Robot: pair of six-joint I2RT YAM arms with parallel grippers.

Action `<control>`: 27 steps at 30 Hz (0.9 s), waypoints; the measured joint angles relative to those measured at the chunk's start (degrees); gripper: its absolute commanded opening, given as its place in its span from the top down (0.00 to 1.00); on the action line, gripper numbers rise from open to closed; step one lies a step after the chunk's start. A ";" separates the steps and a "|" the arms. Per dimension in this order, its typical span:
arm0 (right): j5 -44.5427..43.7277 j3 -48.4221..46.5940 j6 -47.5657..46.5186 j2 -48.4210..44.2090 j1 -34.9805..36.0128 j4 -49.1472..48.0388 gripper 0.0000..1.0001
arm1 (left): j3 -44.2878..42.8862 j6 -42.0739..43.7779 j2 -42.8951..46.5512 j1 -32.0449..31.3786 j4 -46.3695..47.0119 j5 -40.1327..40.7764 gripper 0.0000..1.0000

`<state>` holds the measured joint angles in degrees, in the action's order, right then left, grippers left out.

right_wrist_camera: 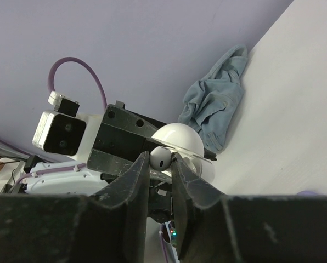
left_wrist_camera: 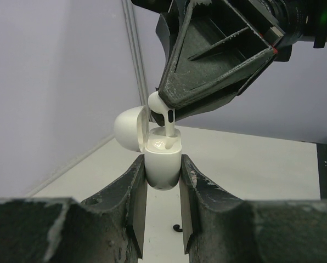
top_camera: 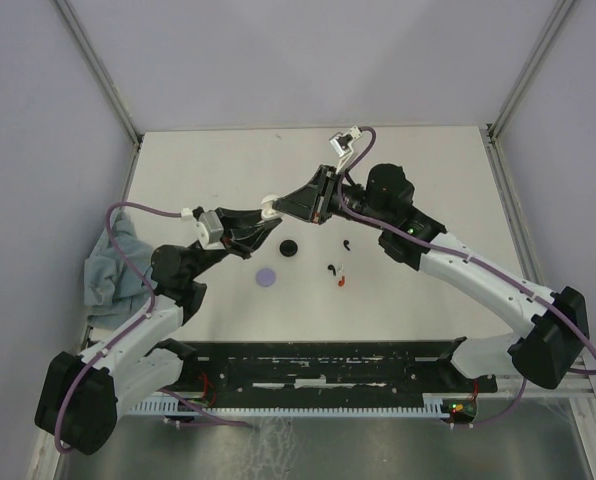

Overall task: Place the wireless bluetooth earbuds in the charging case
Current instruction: Place the earbud in the charging case.

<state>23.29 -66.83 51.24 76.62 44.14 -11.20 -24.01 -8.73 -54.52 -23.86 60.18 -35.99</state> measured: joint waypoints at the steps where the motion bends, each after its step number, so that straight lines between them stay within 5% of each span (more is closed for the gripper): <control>1: 0.00 0.00 0.15 0.07 0.00 -0.02 0.66 | 0.07 0.00 0.00 0.02 -0.02 0.04 0.97; 11: -3.32 0.02 -2.58 -0.68 0.11 3.39 0.55 | 0.66 0.00 0.02 0.00 -0.68 0.22 0.97; 27: -8.13 -6.45 -12.48 -2.21 0.26 19.21 0.52 | 0.94 0.74 0.61 0.00 -4.48 0.33 0.97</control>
<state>15.16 -73.28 38.76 74.41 44.40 8.01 -23.07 -7.99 -53.91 -23.86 55.70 -35.66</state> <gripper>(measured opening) 0.475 0.337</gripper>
